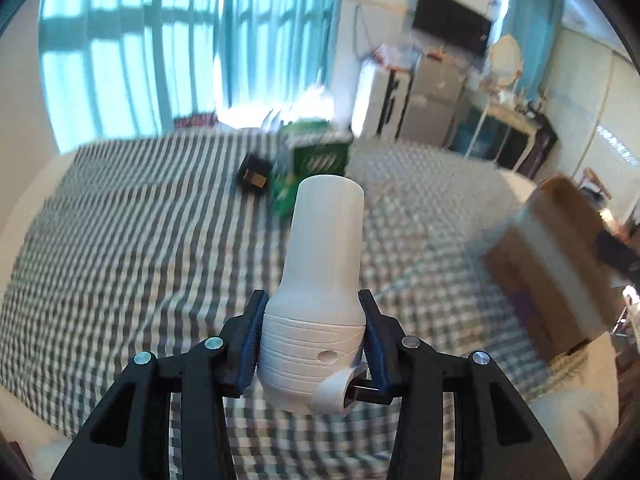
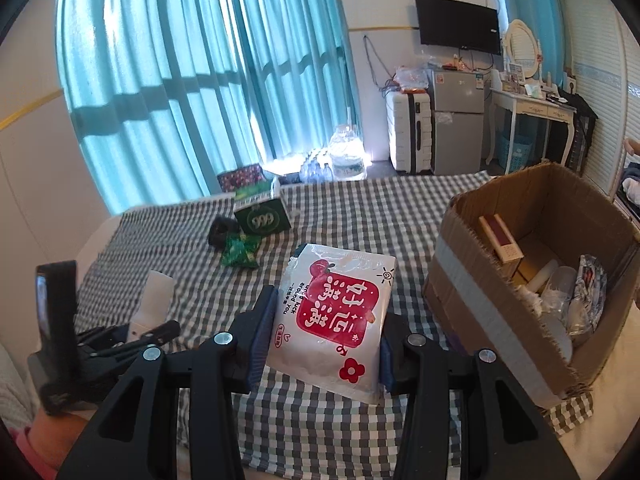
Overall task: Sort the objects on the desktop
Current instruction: 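Carry the plug with the left tool while the right tool carries the sachet over the box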
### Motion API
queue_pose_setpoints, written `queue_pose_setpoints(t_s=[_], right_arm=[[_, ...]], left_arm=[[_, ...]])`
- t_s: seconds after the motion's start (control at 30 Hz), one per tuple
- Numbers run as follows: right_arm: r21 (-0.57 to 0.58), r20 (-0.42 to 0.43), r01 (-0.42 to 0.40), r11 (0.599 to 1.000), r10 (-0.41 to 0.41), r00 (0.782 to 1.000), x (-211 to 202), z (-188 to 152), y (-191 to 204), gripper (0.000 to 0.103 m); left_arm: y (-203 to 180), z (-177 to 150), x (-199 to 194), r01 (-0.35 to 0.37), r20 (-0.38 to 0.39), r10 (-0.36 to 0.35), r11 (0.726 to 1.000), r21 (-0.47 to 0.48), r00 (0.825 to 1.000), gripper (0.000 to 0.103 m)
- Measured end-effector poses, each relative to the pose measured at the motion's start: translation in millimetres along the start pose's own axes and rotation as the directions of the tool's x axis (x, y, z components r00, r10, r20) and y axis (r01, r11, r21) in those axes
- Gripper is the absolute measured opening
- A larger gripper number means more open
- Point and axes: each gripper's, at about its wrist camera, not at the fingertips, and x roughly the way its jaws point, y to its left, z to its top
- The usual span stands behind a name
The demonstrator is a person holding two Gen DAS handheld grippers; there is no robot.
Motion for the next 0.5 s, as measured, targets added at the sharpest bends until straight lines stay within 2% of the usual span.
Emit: queue_pose_setpoints(t_s=[0.23,0.33,0.5], right_arm=[[0.043,0.022,0.121,0.992,-0.122,0.992,-33.6,13.8,-42.7,0.043],[0.084,0.024,0.174,0.981,-0.177,0.984,-42.5,18.1,-70.6,0.043],[0.14,0.001,0.252,0.958,-0.254,0.967,-44.1,17.3,-117.6,0.043]], left_arm=[[-69.8,23.2,-31.1,0.126,0.059,-0.133,0.987,0.098,0.989,0.045],[-110.3,32.0,-28.8,0.189,0.057,-0.201,0.968,0.166,0.978,0.045],[-178.4,46.3,-10.7,0.302,0.016,-0.314,0.924,0.233,0.949,0.045]])
